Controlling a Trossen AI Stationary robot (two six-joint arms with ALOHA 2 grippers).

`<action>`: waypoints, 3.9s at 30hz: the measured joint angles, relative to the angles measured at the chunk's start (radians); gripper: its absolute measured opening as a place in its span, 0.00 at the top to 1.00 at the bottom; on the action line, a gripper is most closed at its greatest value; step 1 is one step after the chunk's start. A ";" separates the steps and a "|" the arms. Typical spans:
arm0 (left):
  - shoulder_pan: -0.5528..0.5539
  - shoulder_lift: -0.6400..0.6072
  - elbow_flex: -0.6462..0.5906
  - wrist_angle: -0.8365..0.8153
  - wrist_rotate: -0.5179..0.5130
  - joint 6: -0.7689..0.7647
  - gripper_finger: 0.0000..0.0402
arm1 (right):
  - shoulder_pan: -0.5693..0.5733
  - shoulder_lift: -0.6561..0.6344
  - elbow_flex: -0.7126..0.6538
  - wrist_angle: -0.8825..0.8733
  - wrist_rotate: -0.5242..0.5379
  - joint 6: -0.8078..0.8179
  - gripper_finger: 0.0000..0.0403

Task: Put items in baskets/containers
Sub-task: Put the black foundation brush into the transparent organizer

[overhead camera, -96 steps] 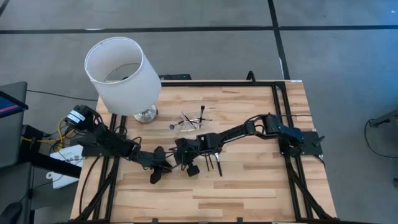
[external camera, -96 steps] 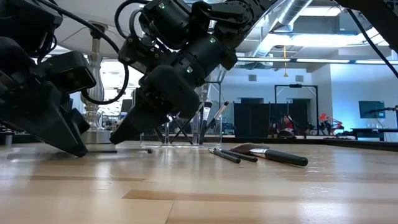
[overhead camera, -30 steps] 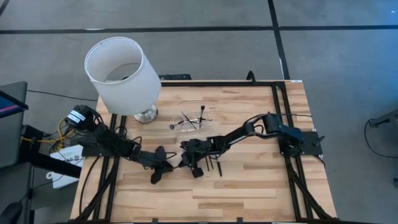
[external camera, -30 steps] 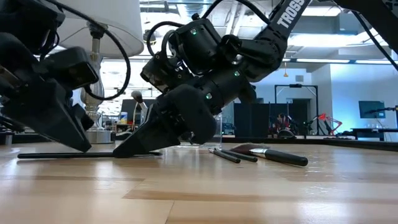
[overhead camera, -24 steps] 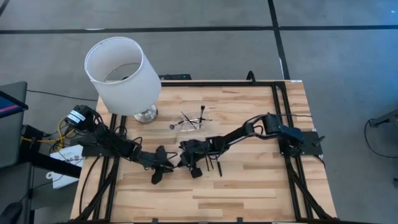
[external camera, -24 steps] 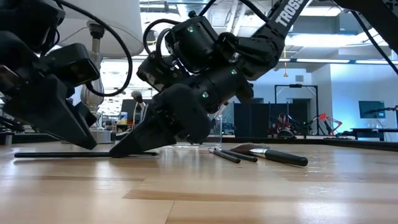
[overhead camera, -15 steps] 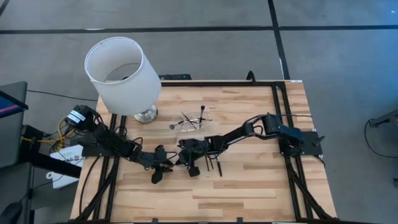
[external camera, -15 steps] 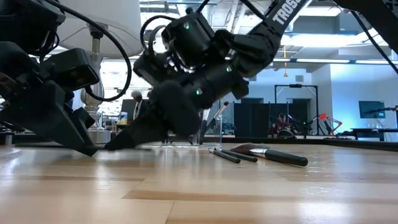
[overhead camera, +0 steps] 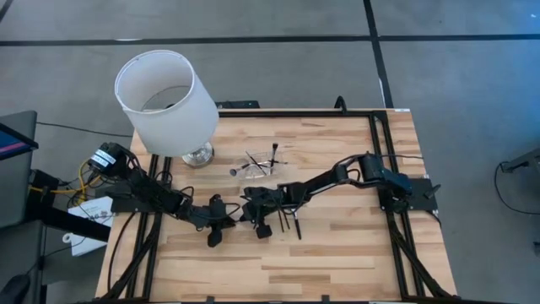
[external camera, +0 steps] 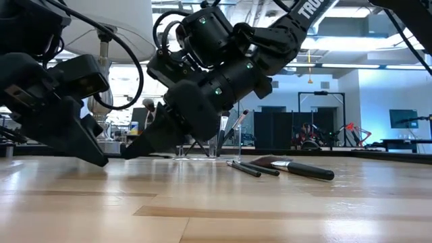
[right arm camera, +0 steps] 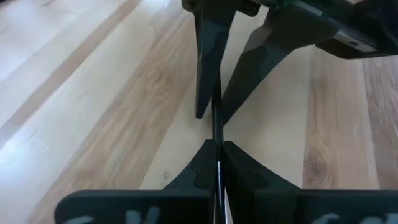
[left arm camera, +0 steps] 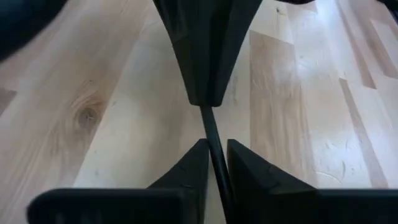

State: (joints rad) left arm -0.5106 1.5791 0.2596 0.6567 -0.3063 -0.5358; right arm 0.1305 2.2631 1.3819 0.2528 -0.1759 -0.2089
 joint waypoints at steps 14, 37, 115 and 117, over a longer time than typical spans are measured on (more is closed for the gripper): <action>0.000 0.000 0.000 0.008 -0.033 0.003 0.96 | 0.007 -0.022 0.000 0.008 -0.008 0.018 0.96; 0.082 -0.335 0.000 0.148 -0.186 0.563 0.96 | 0.049 -0.649 -0.552 0.137 0.363 0.198 0.82; 0.072 -0.361 0.000 0.182 -0.243 0.711 0.95 | -0.046 -0.285 -0.424 0.862 0.070 0.279 0.87; 0.072 -0.361 0.000 0.182 -0.247 0.707 0.95 | -0.046 -0.285 -0.424 0.862 0.079 0.273 0.93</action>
State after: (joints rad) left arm -0.4385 1.2179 0.2592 0.8390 -0.5530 0.1708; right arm 0.0845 1.9778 0.9581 1.1149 -0.0971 0.0639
